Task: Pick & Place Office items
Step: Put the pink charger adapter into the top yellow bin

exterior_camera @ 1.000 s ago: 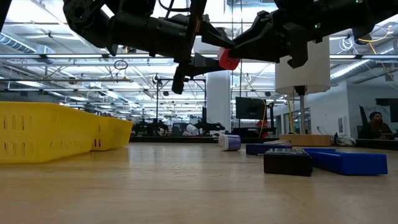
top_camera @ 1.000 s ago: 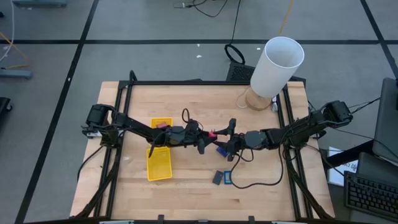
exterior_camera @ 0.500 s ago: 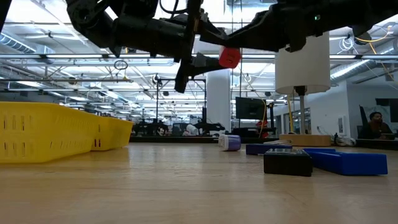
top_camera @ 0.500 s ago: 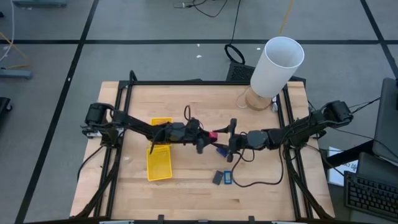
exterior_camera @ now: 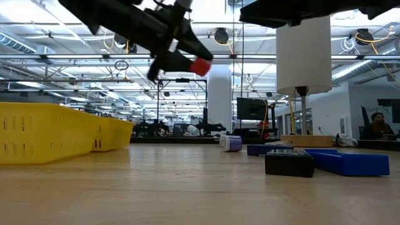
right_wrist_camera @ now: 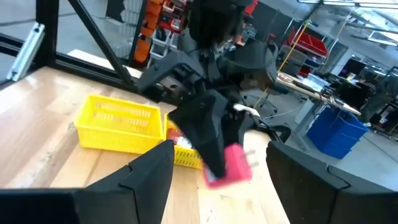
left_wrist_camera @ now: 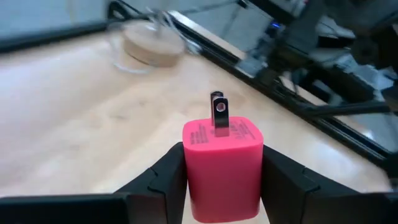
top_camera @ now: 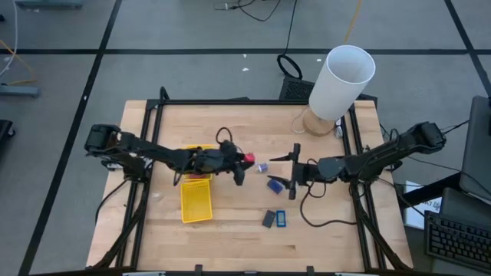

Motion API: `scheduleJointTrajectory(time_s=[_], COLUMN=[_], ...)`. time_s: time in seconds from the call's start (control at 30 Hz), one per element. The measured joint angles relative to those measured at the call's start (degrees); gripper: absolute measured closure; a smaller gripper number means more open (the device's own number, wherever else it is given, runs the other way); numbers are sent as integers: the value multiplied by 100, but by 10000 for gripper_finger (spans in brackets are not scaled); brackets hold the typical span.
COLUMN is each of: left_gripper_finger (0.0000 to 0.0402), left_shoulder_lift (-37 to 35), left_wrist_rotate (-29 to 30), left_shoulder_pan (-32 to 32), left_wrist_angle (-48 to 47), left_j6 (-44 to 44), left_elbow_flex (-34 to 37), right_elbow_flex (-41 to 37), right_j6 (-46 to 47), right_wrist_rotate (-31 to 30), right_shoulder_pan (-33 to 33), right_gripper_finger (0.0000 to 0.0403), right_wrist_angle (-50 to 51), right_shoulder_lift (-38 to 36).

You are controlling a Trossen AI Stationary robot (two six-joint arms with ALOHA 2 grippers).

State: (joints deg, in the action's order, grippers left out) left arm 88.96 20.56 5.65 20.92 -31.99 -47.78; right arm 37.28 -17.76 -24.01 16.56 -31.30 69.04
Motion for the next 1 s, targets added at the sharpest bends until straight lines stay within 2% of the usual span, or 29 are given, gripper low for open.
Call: scheduleJointTrajectory(time_s=[0.17,0.37,0.43,0.6,0.7,0.83,1.0], left_gripper_finger=[249,249,243,245,249,248,238], left_shoulder_lift=[-803,-1982,-2250,-2581,-2627,-2881,-3296], left_wrist_rotate=[818,2181,2448,2892,3102,3372,3353], left_shoulder_pan=[246,732,982,1696,2093,2311,2417], left_wrist_angle=[-673,-1304,-1303,-1315,-1309,-1299,-1315], left_j6=[-145,-1127,-1599,-3122,-3660,-3757,-3135], left_elbow_flex=[411,1504,1942,2989,3359,3566,3590], right_elbow_flex=[1,2,2,2,0,2,2], right_j6=[257,359,361,361,361,361,361], right_wrist_rotate=[1,2,2,2,2,2,2], right_shoulder_pan=[4,4,4,4,2,2,2], right_gripper_finger=[164,165,165,165,165,165,165], right_wrist_angle=[380,468,460,459,457,440,460], right_shoulder_lift=[-179,-188,-188,-188,-188,-186,-186])
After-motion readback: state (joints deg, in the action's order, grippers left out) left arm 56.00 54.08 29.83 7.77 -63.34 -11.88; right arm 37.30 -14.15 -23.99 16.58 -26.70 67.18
